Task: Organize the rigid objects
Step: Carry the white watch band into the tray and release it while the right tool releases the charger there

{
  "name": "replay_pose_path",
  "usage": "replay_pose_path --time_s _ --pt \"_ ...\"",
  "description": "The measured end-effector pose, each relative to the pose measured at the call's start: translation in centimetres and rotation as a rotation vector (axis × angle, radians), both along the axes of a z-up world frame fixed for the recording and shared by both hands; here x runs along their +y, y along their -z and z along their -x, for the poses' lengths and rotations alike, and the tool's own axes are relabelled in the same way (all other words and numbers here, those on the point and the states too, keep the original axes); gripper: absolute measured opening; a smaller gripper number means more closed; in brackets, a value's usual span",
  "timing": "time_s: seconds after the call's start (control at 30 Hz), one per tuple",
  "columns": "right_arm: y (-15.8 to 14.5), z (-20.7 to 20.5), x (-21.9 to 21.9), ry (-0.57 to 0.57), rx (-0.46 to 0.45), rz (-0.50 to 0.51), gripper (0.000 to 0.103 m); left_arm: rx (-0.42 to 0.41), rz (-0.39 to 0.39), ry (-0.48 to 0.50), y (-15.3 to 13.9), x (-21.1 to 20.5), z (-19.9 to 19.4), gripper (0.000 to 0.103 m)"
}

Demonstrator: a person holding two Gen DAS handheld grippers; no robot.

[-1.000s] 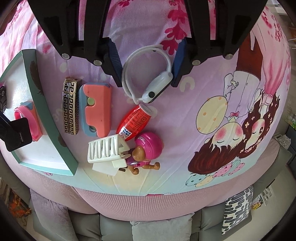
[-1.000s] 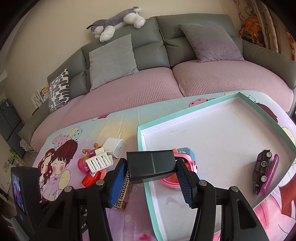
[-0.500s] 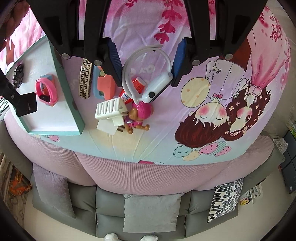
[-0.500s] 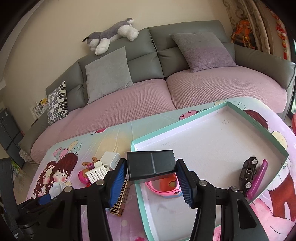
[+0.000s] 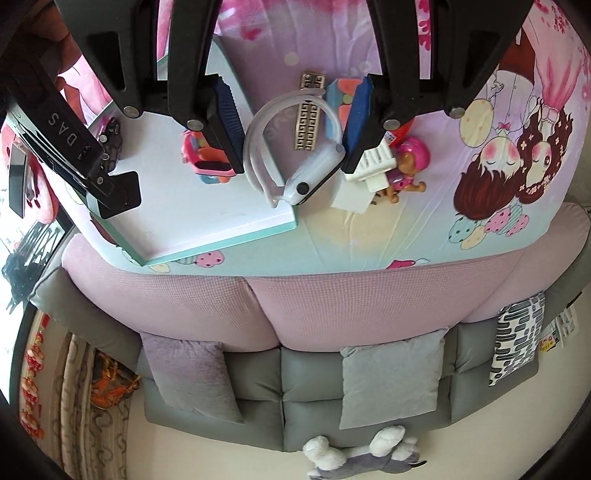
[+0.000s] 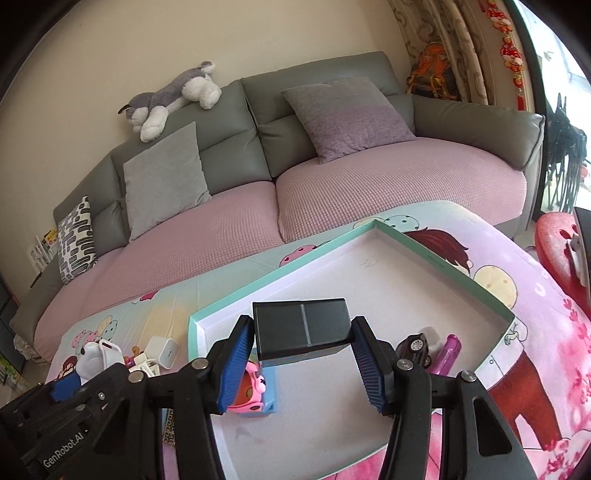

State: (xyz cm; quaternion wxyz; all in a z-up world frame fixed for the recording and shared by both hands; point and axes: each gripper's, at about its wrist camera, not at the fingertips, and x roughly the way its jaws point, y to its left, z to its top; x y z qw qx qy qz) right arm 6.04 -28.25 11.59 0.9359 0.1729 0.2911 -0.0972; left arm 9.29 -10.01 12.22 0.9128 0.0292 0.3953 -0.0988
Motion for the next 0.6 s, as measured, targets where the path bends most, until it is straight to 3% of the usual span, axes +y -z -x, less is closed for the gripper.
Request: replay_pose_path --time_s 0.27,0.6 --pt "0.3 0.9 -3.8 0.101 0.001 0.012 0.057 0.048 -0.017 0.128 1.5 -5.4 0.0 0.053" --pt "1.6 0.0 -3.7 0.064 0.027 0.016 0.057 0.142 -0.048 0.191 4.4 -8.3 0.1 0.053"
